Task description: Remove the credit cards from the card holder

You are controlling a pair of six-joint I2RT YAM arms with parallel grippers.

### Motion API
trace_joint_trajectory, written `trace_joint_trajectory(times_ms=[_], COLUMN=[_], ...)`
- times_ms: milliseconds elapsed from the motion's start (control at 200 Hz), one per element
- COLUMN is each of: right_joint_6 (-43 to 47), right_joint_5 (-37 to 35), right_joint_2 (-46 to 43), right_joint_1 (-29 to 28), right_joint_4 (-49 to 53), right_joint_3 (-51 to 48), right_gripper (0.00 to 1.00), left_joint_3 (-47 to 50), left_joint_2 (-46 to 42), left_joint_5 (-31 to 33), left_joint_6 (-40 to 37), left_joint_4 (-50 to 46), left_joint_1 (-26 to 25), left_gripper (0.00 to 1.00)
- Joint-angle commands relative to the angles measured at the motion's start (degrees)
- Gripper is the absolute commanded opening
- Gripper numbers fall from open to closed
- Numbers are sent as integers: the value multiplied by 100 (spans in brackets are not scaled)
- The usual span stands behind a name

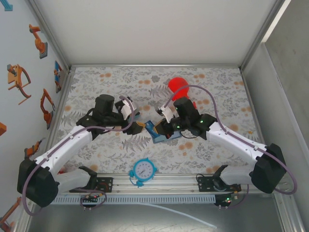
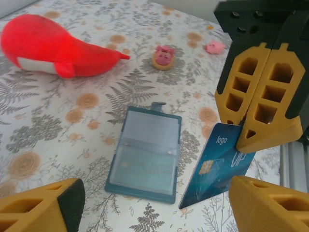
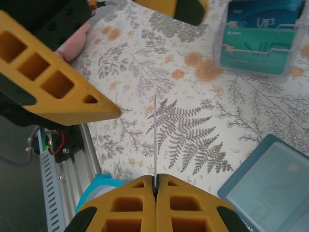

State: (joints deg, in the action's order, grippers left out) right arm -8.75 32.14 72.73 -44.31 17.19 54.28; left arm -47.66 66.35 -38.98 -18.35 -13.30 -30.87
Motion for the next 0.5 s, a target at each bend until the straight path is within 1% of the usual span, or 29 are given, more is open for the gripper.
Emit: trace_joint_trajectory(times_ms=[0,35,50,85,110,150,240,321,361,426,496], right_joint_6=[342,384,398,431,445,464,492,498,505,503,497], right_joint_5=[295,316,323,336,345,353,354,331,319,235,86], right_joint_2=[-154,-138,-139,-126,-114,-98,-91,-92,-93,-131,-191], right_joint_1=[-76,-90,-94,-104,-111,-121,-139,-141,-148,-148,-147], right_joint_4=[205,247,261,289,311,328,328,306,287,282,279], right_joint_3=[281,308,318,339,353,376,390,382,374,363,336], right_gripper=[0,0,0,0,0,0,0,0,0,0,0], left_joint_3=[-328,-408,-434,-510,-560,-614,-717,-808,-841,-876,-868], left_joint_2=[232,313,347,419,460,525,636,719,750,769,736], left_joint_5=[-648,-701,-720,-752,-767,-771,-769,-770,-771,-777,-771], left_joint_6=[-510,-596,-634,-718,-767,-822,-941,-1018,-1032,-1021,-973], left_joint_4=[-480,-624,-692,-832,-913,-1007,-1197,-1372,-1431,-1473,-1463], left_joint_1=[-92,-136,-160,-209,-250,-308,-407,-461,-481,-505,-509], left_gripper=[72,71,68,65,60,58,38,17,9,7,1])
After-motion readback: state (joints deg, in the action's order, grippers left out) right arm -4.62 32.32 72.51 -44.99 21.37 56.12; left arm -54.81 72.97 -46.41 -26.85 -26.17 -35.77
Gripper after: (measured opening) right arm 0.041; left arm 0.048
